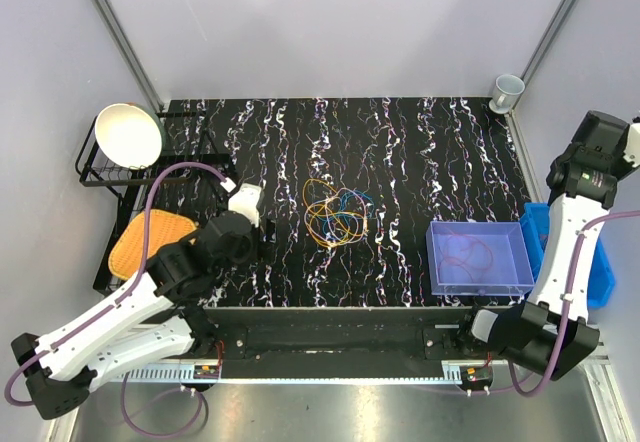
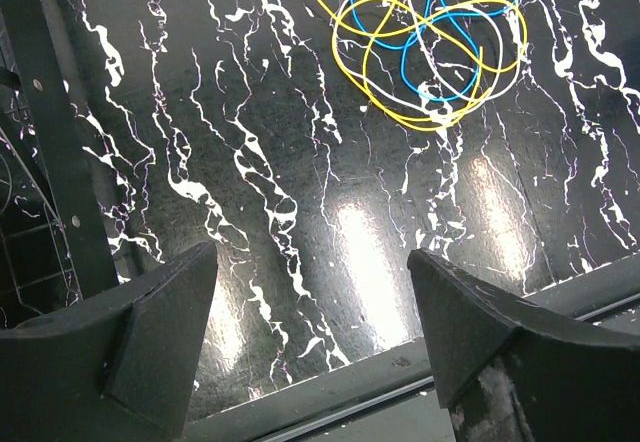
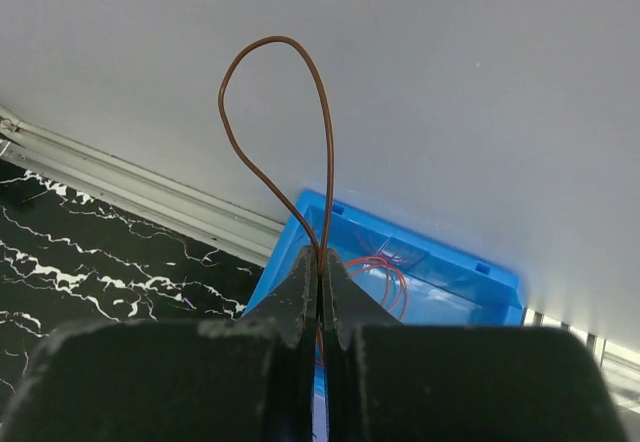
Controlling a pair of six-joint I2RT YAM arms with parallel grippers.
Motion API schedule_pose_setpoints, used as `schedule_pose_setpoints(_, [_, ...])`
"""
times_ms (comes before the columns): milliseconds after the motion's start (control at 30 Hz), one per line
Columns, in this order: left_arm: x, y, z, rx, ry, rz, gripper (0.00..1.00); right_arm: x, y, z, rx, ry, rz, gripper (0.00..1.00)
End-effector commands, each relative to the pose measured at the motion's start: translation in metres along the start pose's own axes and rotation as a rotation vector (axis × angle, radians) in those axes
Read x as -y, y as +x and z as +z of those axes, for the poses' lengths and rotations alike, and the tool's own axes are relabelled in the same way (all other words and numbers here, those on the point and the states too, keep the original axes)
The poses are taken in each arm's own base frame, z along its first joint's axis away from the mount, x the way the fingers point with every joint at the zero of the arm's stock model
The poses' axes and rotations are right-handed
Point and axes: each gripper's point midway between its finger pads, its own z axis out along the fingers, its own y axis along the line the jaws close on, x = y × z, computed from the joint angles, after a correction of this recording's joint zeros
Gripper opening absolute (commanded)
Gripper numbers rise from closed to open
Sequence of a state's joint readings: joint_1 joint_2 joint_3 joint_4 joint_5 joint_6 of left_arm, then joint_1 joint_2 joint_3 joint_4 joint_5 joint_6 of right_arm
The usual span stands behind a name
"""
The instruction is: Untangle the cables
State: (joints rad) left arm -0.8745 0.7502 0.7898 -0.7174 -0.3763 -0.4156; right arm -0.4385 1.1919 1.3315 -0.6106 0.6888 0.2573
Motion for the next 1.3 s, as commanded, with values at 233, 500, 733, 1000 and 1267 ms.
schedule_pose_setpoints(233, [-0.003,-0.01,-0.003,0.045,-0.025,-0.002,0.81,0.009,0.018,0.033,-0.028,0.06,0.141,0.0])
schedule_pose_setpoints(500, [-0.003,-0.008,-0.001,0.035,-0.033,0.006,0.81,0.017,0.075,0.054,-0.122,0.068,0.274,0.0])
schedule_pose_setpoints(733, [-0.002,-0.008,0.0,0.031,-0.032,0.009,0.81,0.021,0.116,0.051,-0.173,0.055,0.332,0.0])
schedule_pose_setpoints(1000, [-0.001,-0.008,0.0,0.029,-0.03,0.01,0.81,0.022,0.147,0.051,-0.233,0.067,0.341,0.0])
schedule_pose_setpoints(1267, [-0.002,-0.009,-0.001,0.036,-0.029,0.006,0.81,0.015,0.177,0.055,-0.332,0.066,0.349,0.04])
